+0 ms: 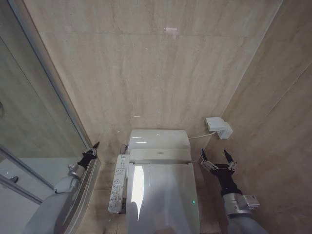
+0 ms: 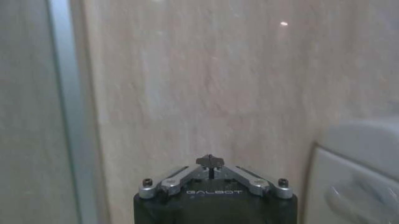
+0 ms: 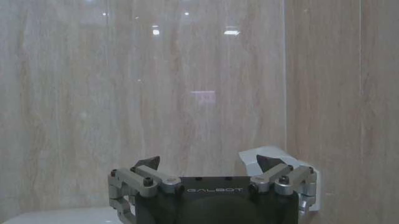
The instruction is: Open the toilet lid, clean the toilet bowl with a toilet brush, close the toilet lid, and flush.
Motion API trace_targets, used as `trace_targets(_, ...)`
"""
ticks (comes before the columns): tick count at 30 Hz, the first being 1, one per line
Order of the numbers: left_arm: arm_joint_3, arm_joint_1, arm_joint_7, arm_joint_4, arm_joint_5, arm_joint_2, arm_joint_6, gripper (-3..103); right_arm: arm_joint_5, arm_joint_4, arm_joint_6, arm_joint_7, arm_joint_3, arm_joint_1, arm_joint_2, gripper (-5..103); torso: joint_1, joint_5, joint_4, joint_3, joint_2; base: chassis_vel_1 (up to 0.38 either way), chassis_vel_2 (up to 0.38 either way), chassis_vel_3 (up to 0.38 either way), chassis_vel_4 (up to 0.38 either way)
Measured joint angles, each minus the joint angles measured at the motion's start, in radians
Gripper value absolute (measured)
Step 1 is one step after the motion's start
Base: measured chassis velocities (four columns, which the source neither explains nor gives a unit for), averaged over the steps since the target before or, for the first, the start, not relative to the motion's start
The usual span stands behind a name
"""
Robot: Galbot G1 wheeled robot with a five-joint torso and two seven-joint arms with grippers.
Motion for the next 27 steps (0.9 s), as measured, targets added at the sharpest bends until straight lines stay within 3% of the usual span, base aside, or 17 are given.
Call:
trace_targets(1, -0.008, 0.020, -0.074, -0.065, -0.001, 0.002, 0.035, 0, 0.000, 0.000, 0.000, 0.000, 0.000, 0.000, 0.000, 100, 0.000, 0.0001, -0.0002, 0.000, 0.000, 0.000, 0.000, 0.000, 0.000)
trace_targets(2, -0.008, 0.020, -0.074, -0.065, -0.001, 0.002, 0.035, 0, 0.000, 0.000, 0.000, 0.000, 0.000, 0.000, 0.000, 100, 0.000, 0.0001, -0.0002, 0.000, 0.000, 0.000, 0.000, 0.000, 0.000)
trace_targets(5, -0.011, 0.068, -0.204, -0.176, 0.002, 0.003, 0.090, 0, 0.000, 0.000, 0.000, 0.000, 0.000, 0.000, 0.000, 100, 0.000, 0.0000, -0.0002, 0.000, 0.000, 0.000, 0.000, 0.000, 0.000)
trace_targets(10, -0.011, 0.116, -0.285, -0.293, 0.012, -0.010, 0.140, 0, 0.000, 0.000, 0.000, 0.000, 0.000, 0.000, 0.000, 100, 0.000, 0.0000, -0.0001, 0.000, 0.000, 0.000, 0.000, 0.000, 0.000)
trace_targets(17, -0.014, 0.176, -0.344, -0.431, 0.031, -0.039, 0.174, 0, 0.000, 0.000, 0.000, 0.000, 0.000, 0.000, 0.000, 100, 0.000, 0.0000, -0.0002, 0.000, 0.000, 0.000, 0.000, 0.000, 0.000)
trace_targets(27, -0.042, 0.280, -0.342, -0.579, 0.043, -0.046, 0.173, 0, 0.000, 0.000, 0.000, 0.000, 0.000, 0.000, 0.000, 100, 0.000, 0.0000, -0.0002, 0.000, 0.000, 0.000, 0.000, 0.000, 0.000)
